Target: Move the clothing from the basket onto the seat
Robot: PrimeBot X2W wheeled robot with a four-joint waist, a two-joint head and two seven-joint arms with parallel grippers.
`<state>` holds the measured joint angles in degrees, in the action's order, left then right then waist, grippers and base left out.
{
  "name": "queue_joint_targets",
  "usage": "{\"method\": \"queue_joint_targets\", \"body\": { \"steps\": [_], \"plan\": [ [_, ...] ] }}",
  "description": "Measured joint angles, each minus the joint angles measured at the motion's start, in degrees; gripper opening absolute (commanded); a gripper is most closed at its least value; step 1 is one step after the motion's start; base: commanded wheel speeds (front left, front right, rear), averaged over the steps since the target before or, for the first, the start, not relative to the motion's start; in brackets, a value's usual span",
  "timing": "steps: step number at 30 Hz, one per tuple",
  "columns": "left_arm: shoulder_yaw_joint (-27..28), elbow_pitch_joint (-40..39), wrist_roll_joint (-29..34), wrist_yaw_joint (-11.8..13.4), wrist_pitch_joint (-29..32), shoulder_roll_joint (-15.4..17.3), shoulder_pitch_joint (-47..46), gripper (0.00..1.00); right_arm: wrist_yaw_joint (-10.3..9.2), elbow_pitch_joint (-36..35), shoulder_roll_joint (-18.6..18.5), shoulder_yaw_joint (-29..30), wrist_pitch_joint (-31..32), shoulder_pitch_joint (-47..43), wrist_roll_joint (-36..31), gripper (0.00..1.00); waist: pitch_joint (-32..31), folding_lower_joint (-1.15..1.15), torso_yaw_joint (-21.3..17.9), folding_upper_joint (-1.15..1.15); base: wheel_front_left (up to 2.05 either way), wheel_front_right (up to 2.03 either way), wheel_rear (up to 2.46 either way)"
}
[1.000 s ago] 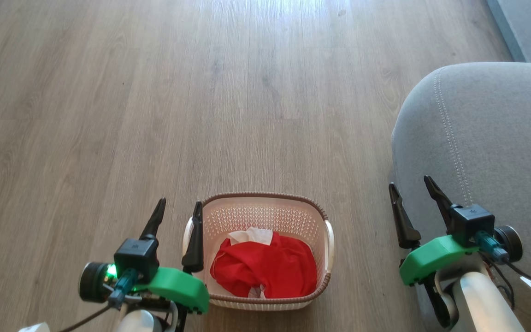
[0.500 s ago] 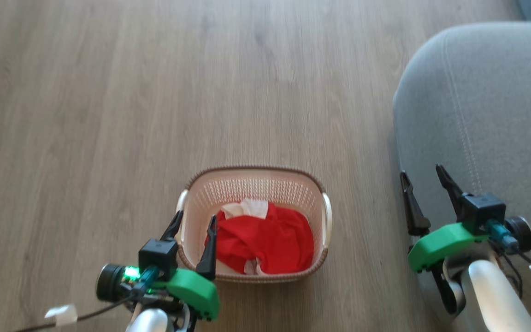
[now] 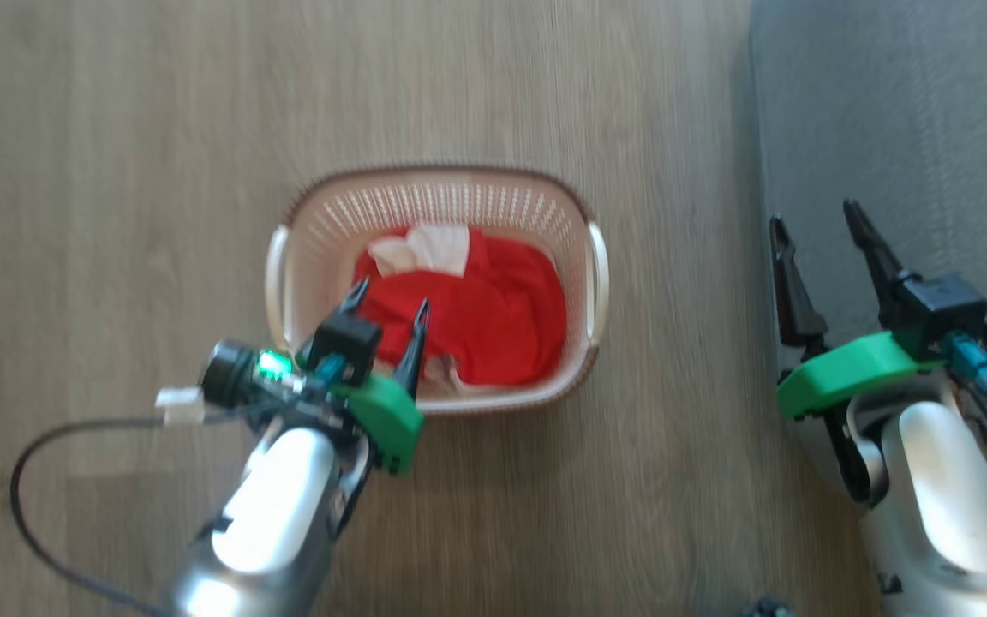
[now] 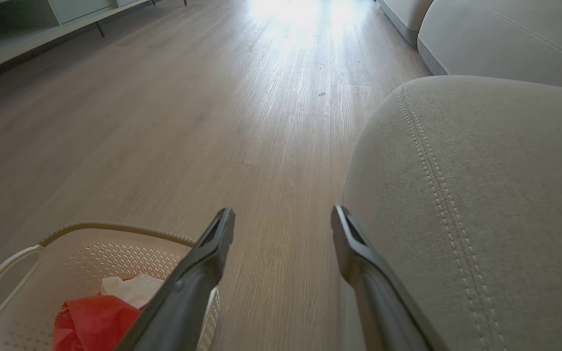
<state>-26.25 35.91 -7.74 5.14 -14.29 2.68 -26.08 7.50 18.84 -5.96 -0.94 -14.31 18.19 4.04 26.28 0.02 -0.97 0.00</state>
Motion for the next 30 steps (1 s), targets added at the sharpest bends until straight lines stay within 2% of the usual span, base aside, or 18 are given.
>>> {"method": "queue_joint_targets", "body": {
  "steps": [8,15,18,21,26,30],
  "plan": [
    [-2.47,9.02,4.20,-1.77,-0.16,-0.38,-10.90,1.00,0.00,-2.90,0.09,-0.20,-0.01,1.76,0.00,1.00,10.90,0.01,-2.15,0.00,0.00,0.00,0.00],
    [-6.27,22.03,7.92,-3.75,-0.16,-0.48,-21.17,1.00,0.00,-5.27,0.36,-0.55,-0.41,3.70,0.41,1.00,19.81,0.00,-4.89,0.00,0.00,0.00,0.00],
    [-7.32,27.94,9.07,-3.36,-0.16,-0.52,-24.75,1.00,-0.01,-6.58,1.03,-1.63,-0.59,4.33,0.41,1.00,22.49,-0.01,-6.32,0.00,0.00,0.00,0.00],
    [-7.70,35.46,9.94,-1.40,0.77,-0.46,-29.38,1.00,-0.01,-7.70,2.10,-2.74,-0.85,5.81,0.54,1.00,25.28,-0.01,-8.35,0.00,0.00,0.00,0.00],
    [-7.70,37.35,9.84,-0.05,4.23,0.13,-33.59,1.00,-0.01,-8.56,2.77,-4.00,-1.15,6.81,0.66,1.00,28.00,-0.02,-10.58,0.00,0.00,0.00,0.00],
    [-8.04,37.71,9.84,-0.44,6.20,1.29,-34.36,1.00,-0.01,-9.15,3.38,-4.68,-1.33,7.17,0.76,1.00,29.44,-0.02,-12.06,0.00,0.00,0.00,0.00]
  ]
}}
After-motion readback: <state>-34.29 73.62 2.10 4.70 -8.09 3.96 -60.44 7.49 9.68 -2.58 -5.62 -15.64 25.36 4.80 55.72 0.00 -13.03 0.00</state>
